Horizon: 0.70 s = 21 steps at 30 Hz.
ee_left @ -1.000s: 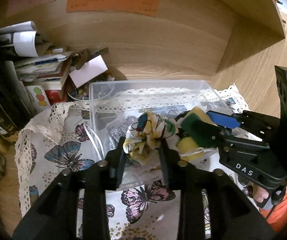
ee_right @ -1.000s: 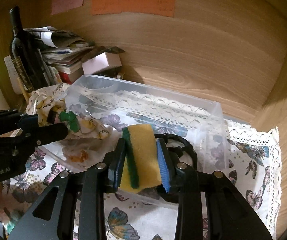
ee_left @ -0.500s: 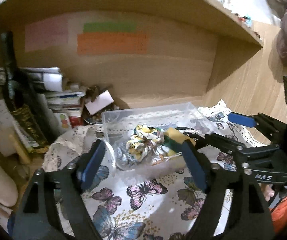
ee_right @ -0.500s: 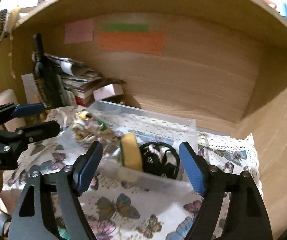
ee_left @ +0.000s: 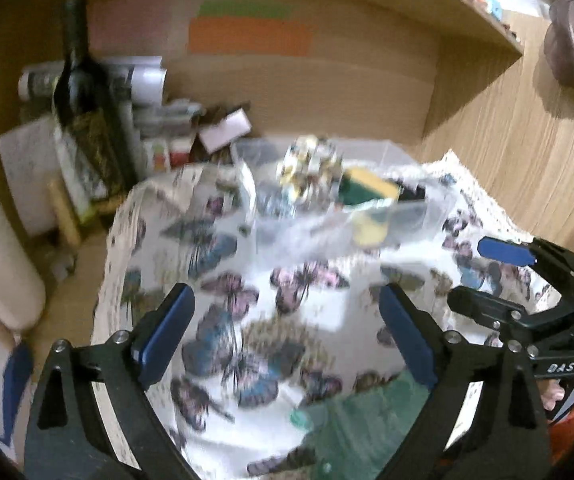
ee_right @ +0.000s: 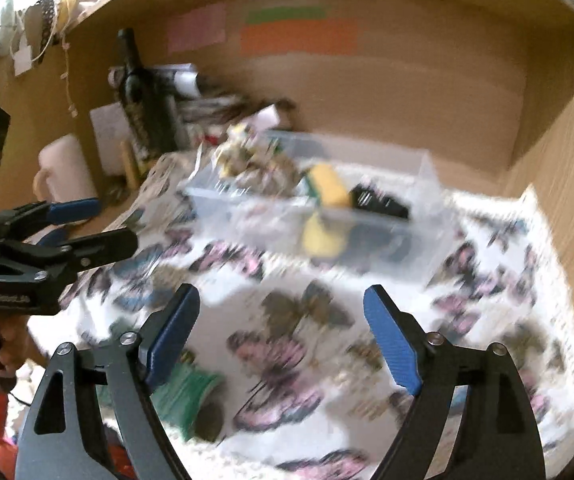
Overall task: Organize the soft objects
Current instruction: 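Grasp the green cloth with the right tool, then lower the green cloth into the clear box and open the right tool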
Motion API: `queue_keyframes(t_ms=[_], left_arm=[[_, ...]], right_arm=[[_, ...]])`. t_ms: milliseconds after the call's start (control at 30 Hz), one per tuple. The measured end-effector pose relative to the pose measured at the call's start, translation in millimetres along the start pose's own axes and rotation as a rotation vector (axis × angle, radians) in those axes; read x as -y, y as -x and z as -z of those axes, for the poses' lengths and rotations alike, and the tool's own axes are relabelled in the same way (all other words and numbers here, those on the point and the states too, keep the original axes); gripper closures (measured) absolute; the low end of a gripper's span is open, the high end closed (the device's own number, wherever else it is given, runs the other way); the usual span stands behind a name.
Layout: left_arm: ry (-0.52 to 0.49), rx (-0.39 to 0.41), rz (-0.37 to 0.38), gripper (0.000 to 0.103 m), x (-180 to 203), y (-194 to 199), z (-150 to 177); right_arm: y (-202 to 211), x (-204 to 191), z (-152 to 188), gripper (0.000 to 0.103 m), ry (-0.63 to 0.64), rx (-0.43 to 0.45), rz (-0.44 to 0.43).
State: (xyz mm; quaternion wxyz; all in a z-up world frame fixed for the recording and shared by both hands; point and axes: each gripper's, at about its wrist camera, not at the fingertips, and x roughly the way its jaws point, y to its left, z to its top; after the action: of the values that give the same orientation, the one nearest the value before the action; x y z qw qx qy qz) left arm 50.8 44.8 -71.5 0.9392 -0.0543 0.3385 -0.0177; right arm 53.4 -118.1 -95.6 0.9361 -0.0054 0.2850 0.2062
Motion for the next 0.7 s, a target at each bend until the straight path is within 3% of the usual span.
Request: queue_keyframes(t_ms=[233, 367, 433, 500, 567, 700], left_arm=[[0.044, -0.057, -0.036, 0.009, -11.7, -6.8, 26.6], [0.037, -0.065, -0.034, 0.009, -11.3, -6.1, 33.7], [0.029, -0.068, -0.032, 0.009, -10.0, -5.8, 36.3], [0.025, -0.069, -0.03, 0.009, -9.5, -5.9, 37.3], [0.027, -0.066, -0.025, 0.009, -10.2, -5.9, 36.4], [0.032, -0.048, -0.005, 0.009, -8.9, -4.0, 32.1]], right_arm=[[-22.7, -27.9, 30.4, 0.021, 0.018, -0.135, -0.143], [-37.4, -42.2, 43.3, 0.057, 0.059, -0.228, -0.197], [-38.6, -43.4, 46.7, 0.061, 0.067, -0.219, -0.179], [-36.3, -41.6, 45.4, 0.085, 0.068, -0.206, -0.173], [-35.3, -35.8, 42.3, 0.091, 0.04, -0.199, -0.185], [-25.3, -19.8, 28.4, 0.092, 0.005, -0.134, -0.111]])
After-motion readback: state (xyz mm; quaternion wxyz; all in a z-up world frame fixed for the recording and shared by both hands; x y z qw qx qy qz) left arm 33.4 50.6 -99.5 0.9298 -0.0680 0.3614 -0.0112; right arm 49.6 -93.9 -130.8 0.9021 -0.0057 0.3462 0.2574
